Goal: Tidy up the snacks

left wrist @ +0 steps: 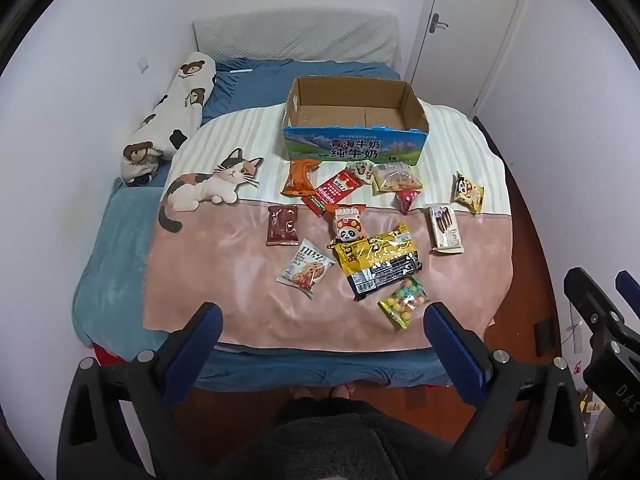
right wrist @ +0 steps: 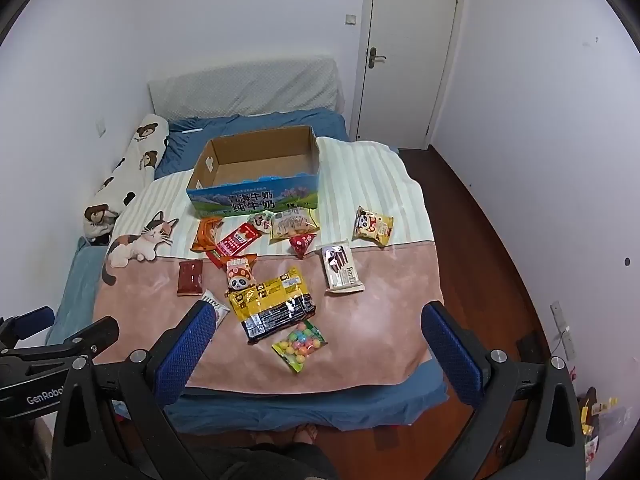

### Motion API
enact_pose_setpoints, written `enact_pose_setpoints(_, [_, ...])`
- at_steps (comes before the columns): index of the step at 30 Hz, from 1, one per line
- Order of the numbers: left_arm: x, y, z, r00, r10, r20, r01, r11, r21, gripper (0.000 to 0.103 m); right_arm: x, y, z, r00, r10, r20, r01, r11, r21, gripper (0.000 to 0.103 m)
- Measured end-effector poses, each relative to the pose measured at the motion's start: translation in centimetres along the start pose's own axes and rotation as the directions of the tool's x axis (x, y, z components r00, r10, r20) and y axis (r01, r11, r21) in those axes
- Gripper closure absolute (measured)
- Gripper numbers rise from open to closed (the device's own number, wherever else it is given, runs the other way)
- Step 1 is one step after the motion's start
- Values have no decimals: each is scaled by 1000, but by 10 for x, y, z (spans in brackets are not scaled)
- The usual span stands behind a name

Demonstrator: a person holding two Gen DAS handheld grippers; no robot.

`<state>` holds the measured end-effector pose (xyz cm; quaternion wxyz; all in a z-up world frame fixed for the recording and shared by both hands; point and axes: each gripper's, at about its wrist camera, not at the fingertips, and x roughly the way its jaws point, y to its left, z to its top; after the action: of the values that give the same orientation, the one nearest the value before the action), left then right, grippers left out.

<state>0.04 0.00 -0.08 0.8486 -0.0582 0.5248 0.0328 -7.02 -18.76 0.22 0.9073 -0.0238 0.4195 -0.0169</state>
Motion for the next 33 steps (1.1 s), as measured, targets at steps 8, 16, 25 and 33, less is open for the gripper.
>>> enact_pose_setpoints(8, [1,3,2,1000,2,7,-2,1000,1,0,-3,-1,0,1000,12,8,-12,1000,13,0])
enact_pose_setpoints(16, [-9,4,4,1000,13,7,-13,1000,5,0,-6,0,-3,1000,21,10,-21,1000,9,0])
enact_pose_setpoints(25, [-14,6,-7,1000,10,19,-10,1000,-1,0,-8,1,-7,1000,19,12,-19,1000,4,0])
enact_pose_setpoints(33, [-15,5,-9,1000,10,24,-10,1000,4,0,-10,1,-7,1000,20,14,-20,1000,6,0])
